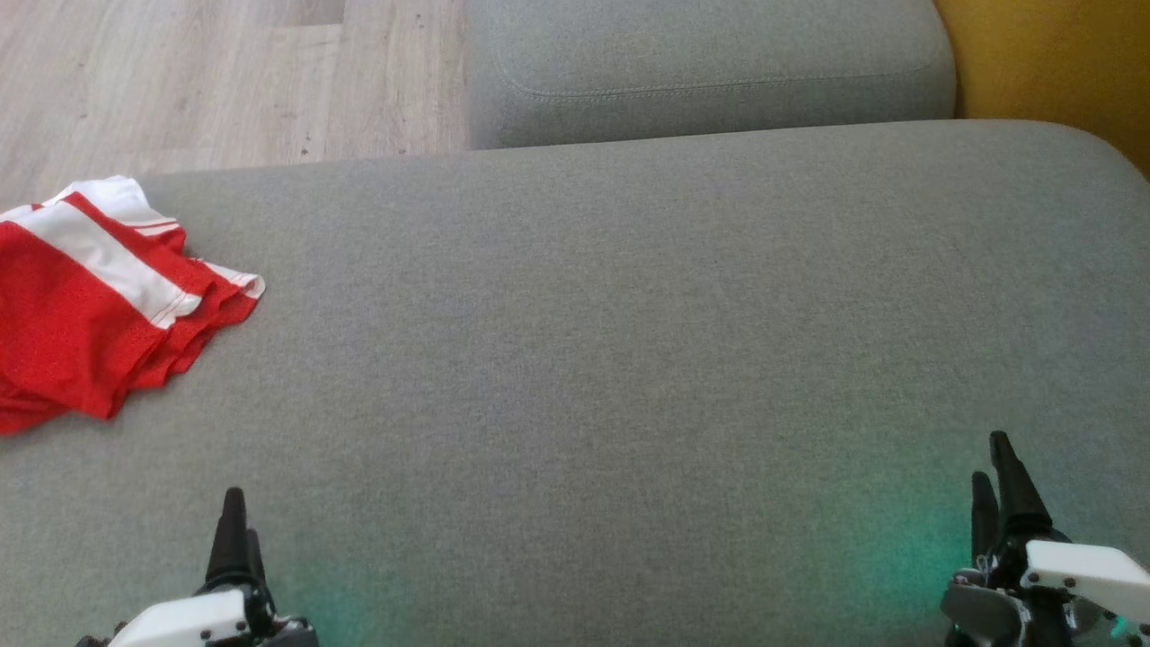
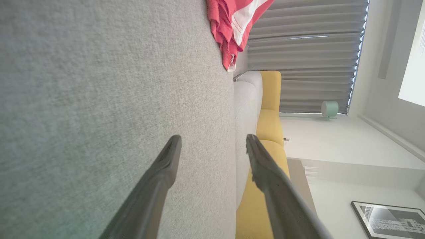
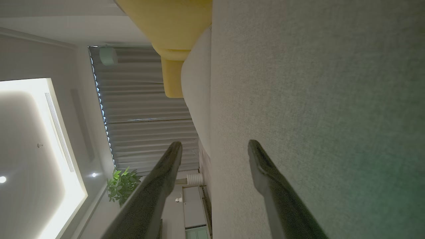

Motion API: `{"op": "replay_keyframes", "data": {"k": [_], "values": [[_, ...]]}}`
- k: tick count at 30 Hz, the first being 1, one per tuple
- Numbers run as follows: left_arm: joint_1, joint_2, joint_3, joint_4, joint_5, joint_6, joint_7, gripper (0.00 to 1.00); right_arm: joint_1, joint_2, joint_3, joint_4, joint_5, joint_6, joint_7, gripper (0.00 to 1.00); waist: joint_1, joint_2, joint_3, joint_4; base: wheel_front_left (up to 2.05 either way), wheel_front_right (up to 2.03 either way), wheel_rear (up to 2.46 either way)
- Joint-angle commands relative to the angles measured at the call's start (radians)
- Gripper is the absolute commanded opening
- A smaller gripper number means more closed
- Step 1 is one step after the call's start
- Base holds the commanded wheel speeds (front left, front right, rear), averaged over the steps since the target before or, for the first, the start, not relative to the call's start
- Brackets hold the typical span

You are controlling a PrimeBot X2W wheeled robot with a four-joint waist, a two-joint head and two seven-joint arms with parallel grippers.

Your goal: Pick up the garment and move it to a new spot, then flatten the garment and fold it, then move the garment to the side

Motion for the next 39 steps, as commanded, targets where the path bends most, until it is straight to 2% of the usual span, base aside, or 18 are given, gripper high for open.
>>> {"op": "replay_keyframes", "data": {"k": [1, 16, 18, 39], "values": [[-0.031, 0.004, -0.001, -0.039, 0.014, -0.001, -0.009, 1.0, -0.031, -0.003, 0.005, -0.038, -0.014, 0.001, -0.013, 1.0, 0.0, 0.0, 0.0, 0.0, 0.0, 0.0, 0.0], [-0.04, 0.004, -0.035, -0.108, 0.208, 0.018, -0.051, 1.0, -0.031, -0.004, 0.033, -0.101, -0.208, 0.002, -0.055, 1.0, 0.0, 0.0, -0.007, 0.005, 0.0, 0.0, 0.0], [-0.041, 0.005, -0.052, -0.12, 0.285, 0.018, -0.063, 1.0, -0.027, -0.004, 0.045, -0.117, -0.274, 0.002, -0.066, 1.0, 0.0, 0.0, -0.009, 0.008, 0.0, 0.0, 0.0], [-0.01, 0.017, -0.12, -0.155, 0.657, 0.032, -0.125, 1.0, -0.008, -0.006, 0.12, -0.145, -0.606, 0.004, -0.128, 1.0, 0.0, 0.0, -0.017, 0.02, 0.0, 0.0, 0.0]]}}
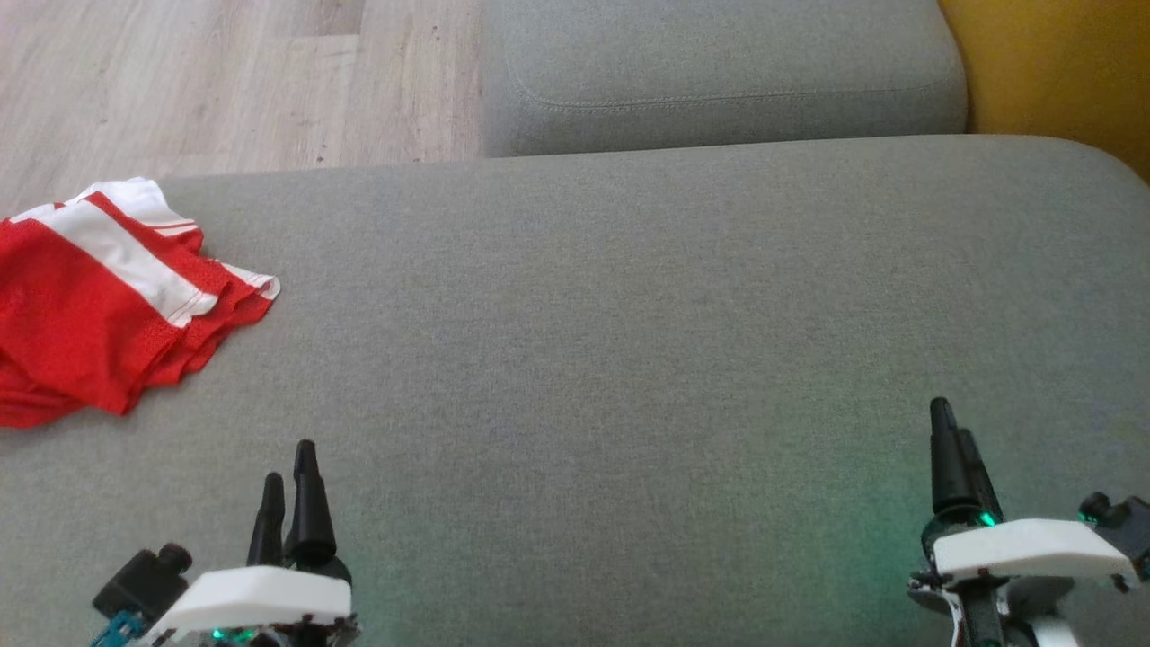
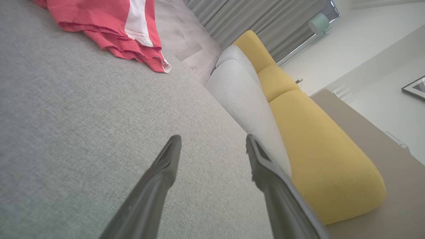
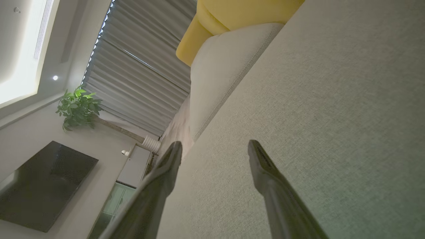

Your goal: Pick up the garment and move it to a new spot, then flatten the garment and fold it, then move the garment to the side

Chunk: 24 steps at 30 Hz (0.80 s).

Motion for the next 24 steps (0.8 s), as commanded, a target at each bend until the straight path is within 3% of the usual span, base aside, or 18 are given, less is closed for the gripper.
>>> {"op": "replay_keyframes", "data": {"k": [1, 24], "values": [[-0.024, 0.013, 0.001, -0.042, 0.043, 0.006, -0.015, 1.0, -0.022, -0.006, 0.019, -0.041, -0.043, 0.004, -0.017, 1.0, 0.0, 0.0, -0.001, 0.0, 0.0, 0.0, 0.0], [-0.004, 0.026, -0.05, -0.034, 0.308, 0.035, -0.08, 1.0, -0.017, -0.007, 0.08, -0.046, -0.324, 0.005, -0.082, 1.0, 0.0, 0.0, -0.016, 0.009, 0.0, 0.0, 0.0]]}}
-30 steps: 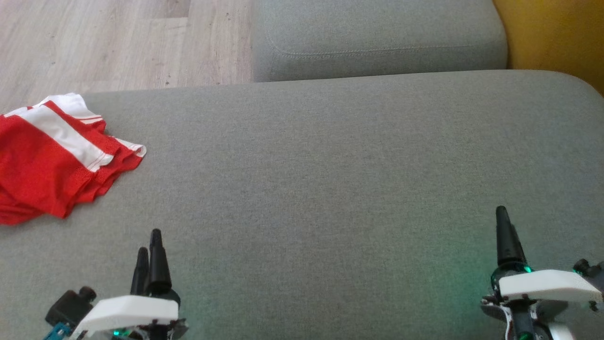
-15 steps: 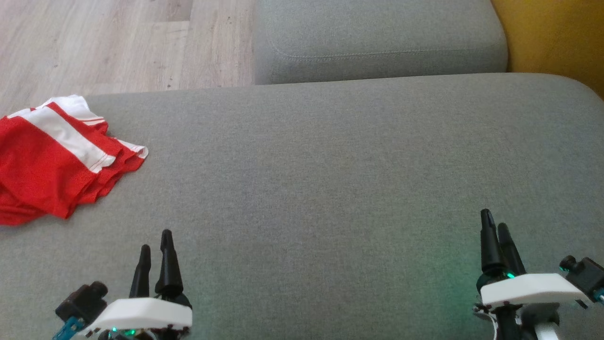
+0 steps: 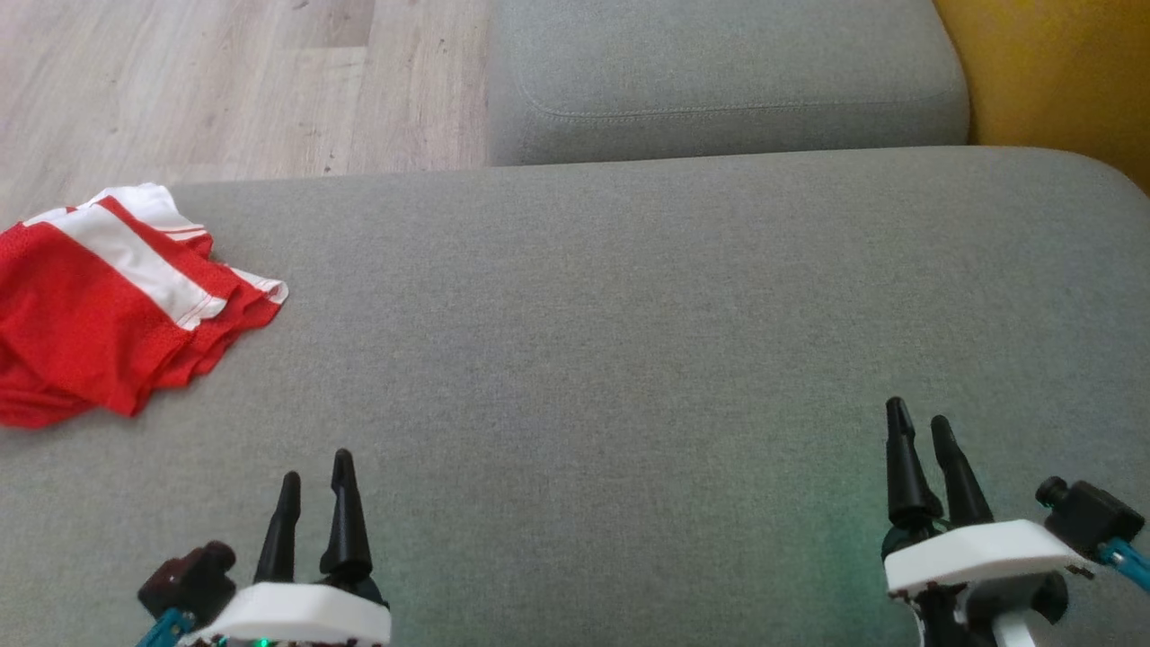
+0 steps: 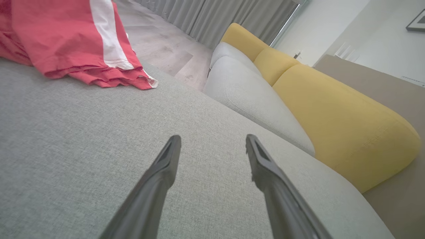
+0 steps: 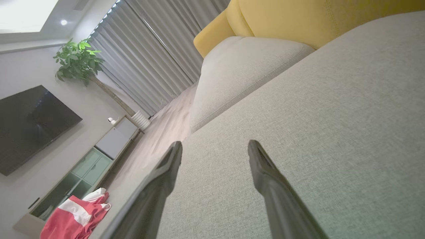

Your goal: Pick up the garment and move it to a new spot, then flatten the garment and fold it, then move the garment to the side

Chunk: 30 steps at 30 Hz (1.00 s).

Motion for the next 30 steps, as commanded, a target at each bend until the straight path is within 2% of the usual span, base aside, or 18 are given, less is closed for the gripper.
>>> {"op": "replay_keyframes", "data": {"k": [1, 30], "values": [[-0.026, 0.014, 0.008, -0.03, 0.03, 0.003, -0.013, 1.0, -0.024, -0.007, 0.021, -0.036, -0.031, 0.005, -0.014, 1.0, 0.0, 0.0, 0.0, 0.0, 0.0, 0.0, 0.0], [-0.023, 0.01, -0.02, 0.028, 0.338, 0.013, -0.099, 1.0, -0.03, -0.009, 0.098, -0.007, -0.401, 0.007, -0.1, 1.0, 0.0, 0.0, -0.014, 0.008, 0.0, 0.0, 0.0]]}}
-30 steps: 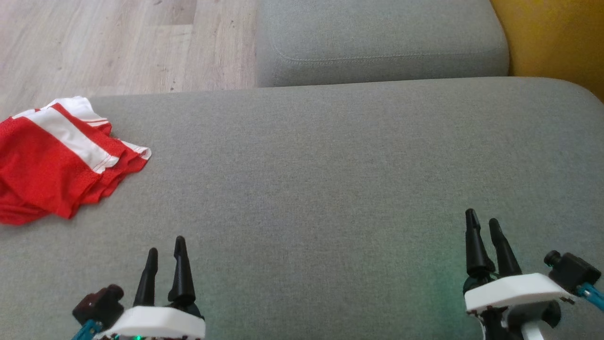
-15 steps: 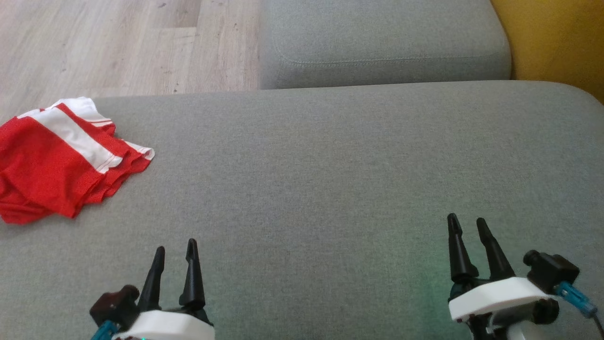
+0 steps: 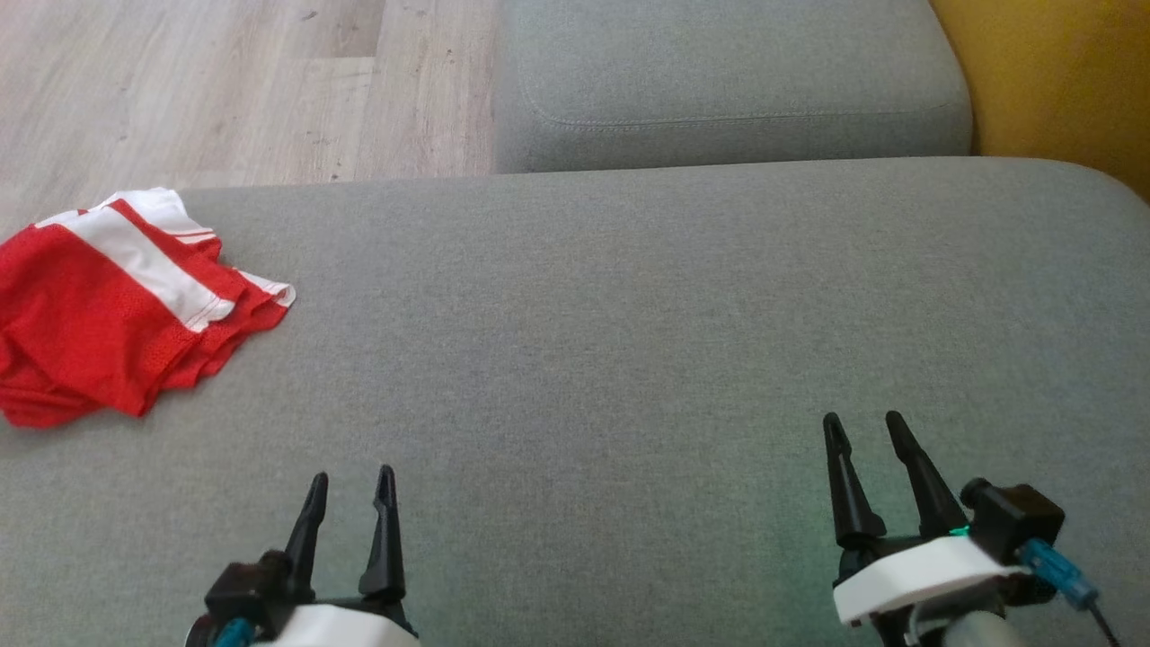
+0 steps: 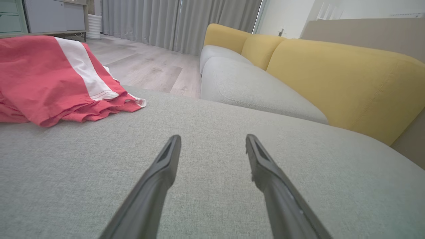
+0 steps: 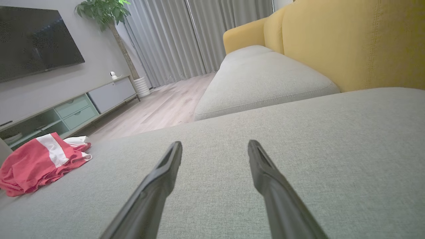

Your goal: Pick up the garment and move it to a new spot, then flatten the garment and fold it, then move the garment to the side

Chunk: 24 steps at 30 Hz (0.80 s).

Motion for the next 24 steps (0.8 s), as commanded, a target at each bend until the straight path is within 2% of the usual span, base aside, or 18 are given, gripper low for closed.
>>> {"op": "replay_keyframes", "data": {"k": [1, 18, 24], "values": [[-0.024, 0.01, 0.019, -0.02, 0.038, 0.01, -0.017, 1.0, -0.03, -0.008, 0.029, -0.032, -0.042, 0.007, -0.02, 1.0, 0.0, 0.0, 0.0, 0.0, 0.0, 0.0, 0.0], [-0.019, 0.009, 0.017, 0.007, 0.211, 0.025, -0.067, 1.0, -0.021, -0.009, 0.06, -0.048, -0.245, 0.008, -0.07, 1.0, 0.0, 0.0, -0.008, 0.008, 0.0, 0.0, 0.0], [-0.019, 0.007, 0.029, 0.02, 0.207, 0.03, -0.069, 1.0, -0.021, -0.009, 0.06, -0.045, -0.248, 0.008, -0.072, 1.0, 0.0, 0.0, -0.006, 0.008, 0.0, 0.0, 0.0]]}}
